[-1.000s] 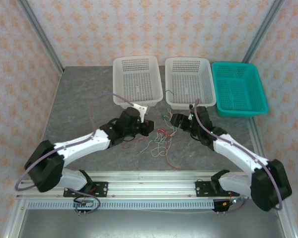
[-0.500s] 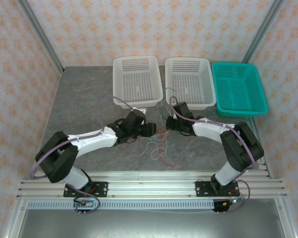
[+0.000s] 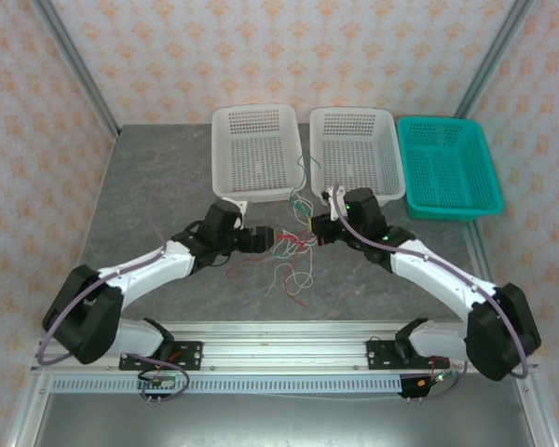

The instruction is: Untangle the cables

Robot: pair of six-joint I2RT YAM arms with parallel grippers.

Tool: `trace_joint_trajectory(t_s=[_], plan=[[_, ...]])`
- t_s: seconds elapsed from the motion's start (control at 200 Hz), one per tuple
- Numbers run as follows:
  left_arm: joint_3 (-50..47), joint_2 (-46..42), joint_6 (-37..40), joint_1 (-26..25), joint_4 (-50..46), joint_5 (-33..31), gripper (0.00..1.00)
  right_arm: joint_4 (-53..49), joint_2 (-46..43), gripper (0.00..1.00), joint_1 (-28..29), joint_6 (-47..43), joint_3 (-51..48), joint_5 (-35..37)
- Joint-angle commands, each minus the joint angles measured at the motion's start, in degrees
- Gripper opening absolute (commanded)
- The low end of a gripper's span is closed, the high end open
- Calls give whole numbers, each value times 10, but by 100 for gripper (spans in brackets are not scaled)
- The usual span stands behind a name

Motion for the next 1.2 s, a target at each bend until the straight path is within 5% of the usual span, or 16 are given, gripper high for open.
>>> trace_joint_trajectory(t_s=[0.0,0.135,0.395,0.641,0.786,1.006,1.126,1.196], plan=[[-28,-49,55,2,64,117,94,-44,-57,0,1,-53,16,-3],[-53,-81,93,2,92,173,100,-80,-79,0,0,-82,52,-33],[-110,-120,145,2,144,184,100,-131,-81,0,-3,-111,102,-42],[-187,-134,190,-10,254,131,100,-127,-96,0,-15,-88,125,-79],[-159,-68,264,-42,285,83,99,-106,-94,0,-16,-64,129,-101],[-112,64,230,-64,451,31,97,-81,-92,0,-17,-28,130,-127],[-90,102,210,-69,505,-3,82,-77,-93,0,-17,-19,123,-125],[-87,101,200,-69,516,-21,48,-79,-98,0,-17,-17,116,-111]])
